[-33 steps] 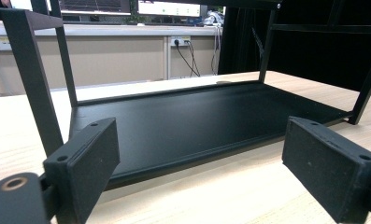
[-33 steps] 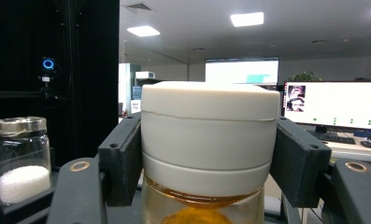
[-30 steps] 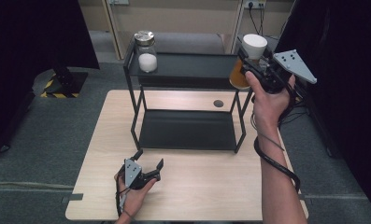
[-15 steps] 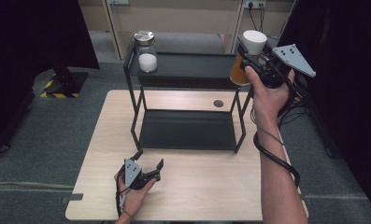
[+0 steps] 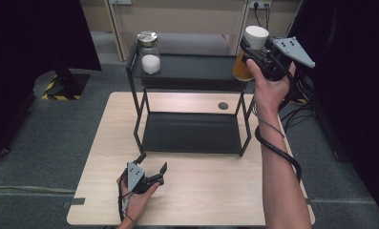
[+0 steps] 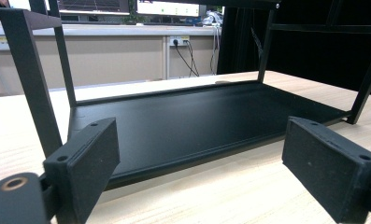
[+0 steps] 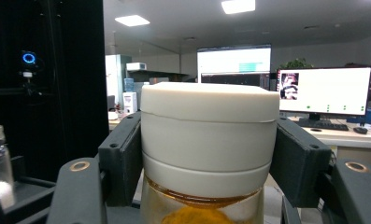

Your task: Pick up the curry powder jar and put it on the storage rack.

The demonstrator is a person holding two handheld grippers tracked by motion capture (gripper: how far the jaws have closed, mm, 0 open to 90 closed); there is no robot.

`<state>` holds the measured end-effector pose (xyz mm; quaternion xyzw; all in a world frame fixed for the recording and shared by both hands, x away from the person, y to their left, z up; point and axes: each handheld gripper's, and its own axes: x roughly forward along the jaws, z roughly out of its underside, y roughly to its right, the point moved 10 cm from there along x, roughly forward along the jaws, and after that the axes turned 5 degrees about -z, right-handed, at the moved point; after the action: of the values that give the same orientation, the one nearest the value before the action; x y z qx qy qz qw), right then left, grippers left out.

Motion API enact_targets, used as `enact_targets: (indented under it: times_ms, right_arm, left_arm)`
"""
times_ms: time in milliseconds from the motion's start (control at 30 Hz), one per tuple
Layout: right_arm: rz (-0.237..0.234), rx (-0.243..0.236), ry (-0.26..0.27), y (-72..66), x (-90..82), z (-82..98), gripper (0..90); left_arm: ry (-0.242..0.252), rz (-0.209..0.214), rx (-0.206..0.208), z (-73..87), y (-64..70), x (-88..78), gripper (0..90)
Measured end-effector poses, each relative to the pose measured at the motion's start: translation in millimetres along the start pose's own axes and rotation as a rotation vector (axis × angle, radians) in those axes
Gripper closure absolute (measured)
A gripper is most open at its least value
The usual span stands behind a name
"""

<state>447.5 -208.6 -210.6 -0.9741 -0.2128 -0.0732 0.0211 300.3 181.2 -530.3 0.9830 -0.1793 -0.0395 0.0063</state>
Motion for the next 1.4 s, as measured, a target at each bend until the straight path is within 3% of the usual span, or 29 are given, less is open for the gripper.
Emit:
enact_targets:
  times_ms: [467,1400]
  right_arm:
    - [0.021,0.007,-0.028,8.8,18.8,6.1,34.0]
    - [0.011,-0.032,-0.041,8.4,29.2,10.1,33.7]
  left_arm:
    - [0.000,0.003,0.001,0.0,-0.1,0.1,10.6]
    - [-0.002,0.005,0.003,-0.2,0.1,0.4,10.6]
